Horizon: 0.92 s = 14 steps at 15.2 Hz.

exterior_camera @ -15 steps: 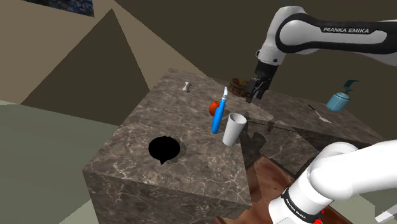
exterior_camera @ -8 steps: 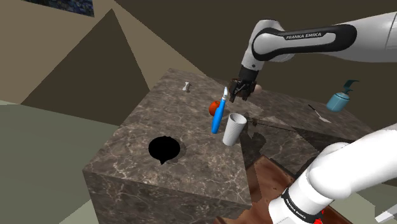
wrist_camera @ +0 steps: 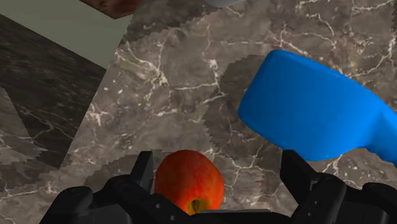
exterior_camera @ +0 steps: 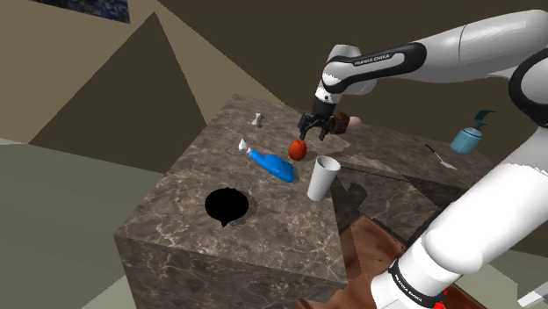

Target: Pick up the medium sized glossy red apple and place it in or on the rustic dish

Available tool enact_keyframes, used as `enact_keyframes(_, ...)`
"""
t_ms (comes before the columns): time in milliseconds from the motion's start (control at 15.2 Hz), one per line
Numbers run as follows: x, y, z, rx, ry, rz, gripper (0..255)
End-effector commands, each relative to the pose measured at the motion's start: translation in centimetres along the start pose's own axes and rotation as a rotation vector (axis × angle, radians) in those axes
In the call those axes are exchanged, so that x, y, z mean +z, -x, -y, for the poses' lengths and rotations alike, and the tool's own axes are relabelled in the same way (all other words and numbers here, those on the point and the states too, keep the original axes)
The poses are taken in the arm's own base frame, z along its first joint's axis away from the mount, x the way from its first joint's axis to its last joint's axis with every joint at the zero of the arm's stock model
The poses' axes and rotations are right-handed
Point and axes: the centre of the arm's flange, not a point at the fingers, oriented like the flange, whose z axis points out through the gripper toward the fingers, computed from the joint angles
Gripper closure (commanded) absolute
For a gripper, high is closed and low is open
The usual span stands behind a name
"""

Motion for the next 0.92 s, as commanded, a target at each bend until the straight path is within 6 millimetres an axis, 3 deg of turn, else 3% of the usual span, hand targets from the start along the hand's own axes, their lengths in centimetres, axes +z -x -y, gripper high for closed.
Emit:
enact_keyframes(0,1.4,-2.4,-0.8,0.045,-0.003,-0.008,0)
enact_keyframes(264,3.5,-6.0,-1.8,0.118,-0.010,-0.019,0)
enact_keyframes(726,7.5,-6.0,-1.8,0.118,-0.010,-0.019,0)
enact_keyframes(858,7.5,-6.0,-1.8,0.118,-0.010,-0.019,0)
